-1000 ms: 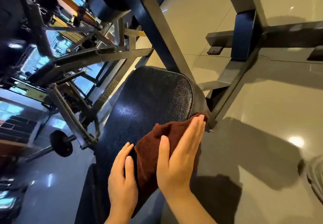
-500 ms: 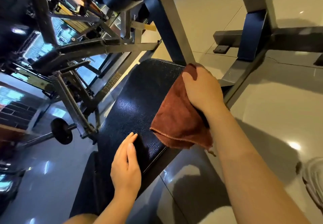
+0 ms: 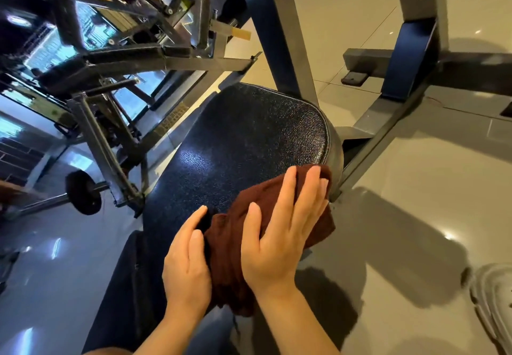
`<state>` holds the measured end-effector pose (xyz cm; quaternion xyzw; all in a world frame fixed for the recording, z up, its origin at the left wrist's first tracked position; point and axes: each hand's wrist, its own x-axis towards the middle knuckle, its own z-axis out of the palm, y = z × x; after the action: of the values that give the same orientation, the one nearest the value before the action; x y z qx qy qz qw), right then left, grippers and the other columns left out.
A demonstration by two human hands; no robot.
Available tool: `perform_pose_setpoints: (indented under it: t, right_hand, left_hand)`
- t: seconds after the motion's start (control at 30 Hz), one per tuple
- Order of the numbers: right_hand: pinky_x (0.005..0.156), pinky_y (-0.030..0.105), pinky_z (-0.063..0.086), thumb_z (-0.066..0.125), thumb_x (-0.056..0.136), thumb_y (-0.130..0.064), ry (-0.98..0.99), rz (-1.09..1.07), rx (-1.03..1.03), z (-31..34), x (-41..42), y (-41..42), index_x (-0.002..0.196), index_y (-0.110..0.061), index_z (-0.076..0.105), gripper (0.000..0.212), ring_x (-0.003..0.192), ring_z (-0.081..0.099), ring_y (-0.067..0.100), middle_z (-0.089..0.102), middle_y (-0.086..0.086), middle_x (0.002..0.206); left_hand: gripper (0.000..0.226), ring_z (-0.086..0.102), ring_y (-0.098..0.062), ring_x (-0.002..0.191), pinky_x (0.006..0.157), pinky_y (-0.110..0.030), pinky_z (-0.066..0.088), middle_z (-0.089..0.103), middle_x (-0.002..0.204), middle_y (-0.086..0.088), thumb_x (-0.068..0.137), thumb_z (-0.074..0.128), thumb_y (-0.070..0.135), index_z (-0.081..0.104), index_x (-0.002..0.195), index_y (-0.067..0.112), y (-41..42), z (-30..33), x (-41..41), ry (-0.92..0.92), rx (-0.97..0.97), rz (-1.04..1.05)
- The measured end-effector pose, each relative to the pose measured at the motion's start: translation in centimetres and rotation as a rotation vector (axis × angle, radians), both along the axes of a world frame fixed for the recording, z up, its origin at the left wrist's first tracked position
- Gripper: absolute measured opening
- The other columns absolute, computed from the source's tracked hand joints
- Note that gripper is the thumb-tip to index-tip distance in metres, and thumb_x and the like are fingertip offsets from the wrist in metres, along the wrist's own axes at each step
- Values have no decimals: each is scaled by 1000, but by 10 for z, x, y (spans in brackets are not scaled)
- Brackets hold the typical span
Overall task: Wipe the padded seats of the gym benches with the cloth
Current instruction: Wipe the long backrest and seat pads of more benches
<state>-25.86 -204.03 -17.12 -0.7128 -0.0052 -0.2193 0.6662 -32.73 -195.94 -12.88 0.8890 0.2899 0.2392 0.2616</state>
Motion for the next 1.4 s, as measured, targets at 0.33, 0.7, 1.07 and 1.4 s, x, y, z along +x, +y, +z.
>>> perform_pose_setpoints:
  t: [0.33, 0.7, 1.07, 1.4]
  right_hand:
    - [118, 45, 5, 43, 93, -30, -75, 176, -752, 41, 83, -51, 130, -11, 61, 45, 138, 39, 30, 58, 8, 136]
    - [117, 54, -9, 17, 102, -53, 18, 416, -1283, 62, 91, -32, 157, -26, 4, 63, 151, -3, 28, 5, 8, 164]
    - [118, 44, 22, 56, 93, -46, -23, 494, -956, 67, 65, -33, 113, -16, 51, 36, 109, 49, 21, 54, 3, 111]
    - [81, 34, 39, 59, 92, -42, -217, 221, -1130, 76, 13, -40, 107, -14, 64, 32, 101, 53, 24, 59, 5, 110]
  left_hand:
    - [50, 50, 5, 120, 105, -30, 41, 55, 122, 29, 85, 29, 56, 55, 125, 42, 0, -3, 2, -33, 20, 9]
    - [62, 48, -7, 125, 104, -41, 40, 55, 133, 17, 76, 44, 76, 65, 119, 37, 5, 4, -2, 116, 108, -77]
    - [5, 55, -11, 87, 77, -26, 36, 60, 84, 15, 89, 69, 21, 71, 84, 23, 45, 21, -49, -87, 85, -42]
    - [39, 54, -16, 111, 95, -39, 43, 57, 113, 8, 94, 60, 38, 50, 131, 36, 71, 76, -47, 431, 334, -221]
